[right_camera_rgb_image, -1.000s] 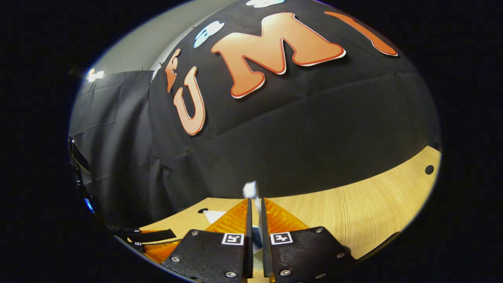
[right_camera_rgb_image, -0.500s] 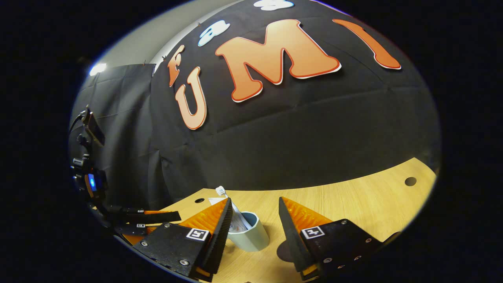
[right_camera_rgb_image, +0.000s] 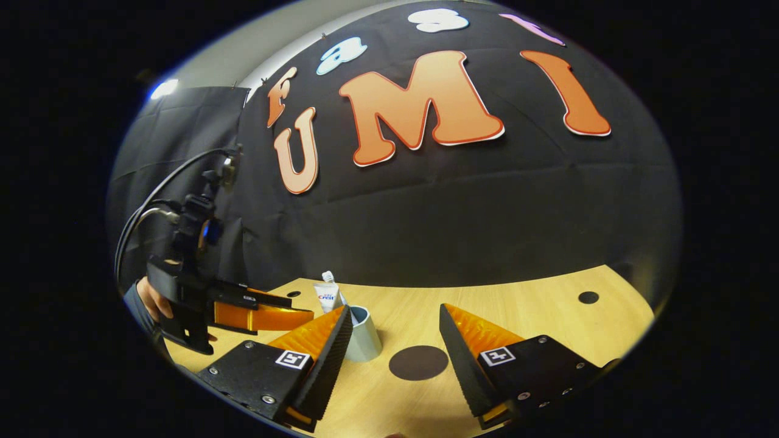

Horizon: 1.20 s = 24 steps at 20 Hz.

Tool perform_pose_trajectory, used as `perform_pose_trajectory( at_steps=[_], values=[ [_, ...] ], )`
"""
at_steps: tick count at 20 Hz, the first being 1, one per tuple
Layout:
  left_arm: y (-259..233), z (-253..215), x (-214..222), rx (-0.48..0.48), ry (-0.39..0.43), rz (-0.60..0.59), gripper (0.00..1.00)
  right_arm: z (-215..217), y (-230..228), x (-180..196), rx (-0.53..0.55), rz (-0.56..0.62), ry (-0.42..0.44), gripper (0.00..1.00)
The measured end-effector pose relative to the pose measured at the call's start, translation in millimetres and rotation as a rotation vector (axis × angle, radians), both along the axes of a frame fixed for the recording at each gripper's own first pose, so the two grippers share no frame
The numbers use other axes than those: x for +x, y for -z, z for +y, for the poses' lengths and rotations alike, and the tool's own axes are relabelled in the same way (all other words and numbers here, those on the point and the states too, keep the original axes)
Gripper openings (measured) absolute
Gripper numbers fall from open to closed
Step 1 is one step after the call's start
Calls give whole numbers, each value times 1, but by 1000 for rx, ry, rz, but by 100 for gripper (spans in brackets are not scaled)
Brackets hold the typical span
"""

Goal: Put the toothbrush and toothpaste on the desktop into the cup, then pick up the cup and place it on the coaster on the desktop.

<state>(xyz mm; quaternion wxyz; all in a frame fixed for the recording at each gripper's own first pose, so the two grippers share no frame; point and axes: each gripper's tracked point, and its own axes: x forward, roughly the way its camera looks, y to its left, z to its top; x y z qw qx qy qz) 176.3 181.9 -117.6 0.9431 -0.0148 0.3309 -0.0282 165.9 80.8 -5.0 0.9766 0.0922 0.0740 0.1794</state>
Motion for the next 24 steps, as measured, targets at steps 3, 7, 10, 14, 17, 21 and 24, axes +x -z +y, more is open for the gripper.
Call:
perform_pose_trajectory(
  at_steps=[3, 7, 10, 14, 17, 21, 24],
  values=[
    [15, 1, 6, 32, 24, 86, 96, -9, -11, -15, 0, -30, 7, 87],
    [35, -2, 7, 71, 58, 222, 96, -20, -17, -34, -41, -50, 5, 91],
    [47, -3, 4, 107, 81, 321, 96, -26, -22, -44, -53, -63, 7, 92],
    [67, 4, 5, 188, 87, 422, 95, -31, -22, -61, -69, -63, -4, 92],
    [59, -1, 12, 234, 97, 479, 92, -28, -21, -74, -73, -50, -18, 94],
    [57, -6, 16, 238, 112, 533, 83, -27, -23, -90, -111, -66, -43, 100],
    [63, -15, 16, 226, 110, 564, 64, -28, -21, -98, -124, -62, -60, 95]
  ],
)
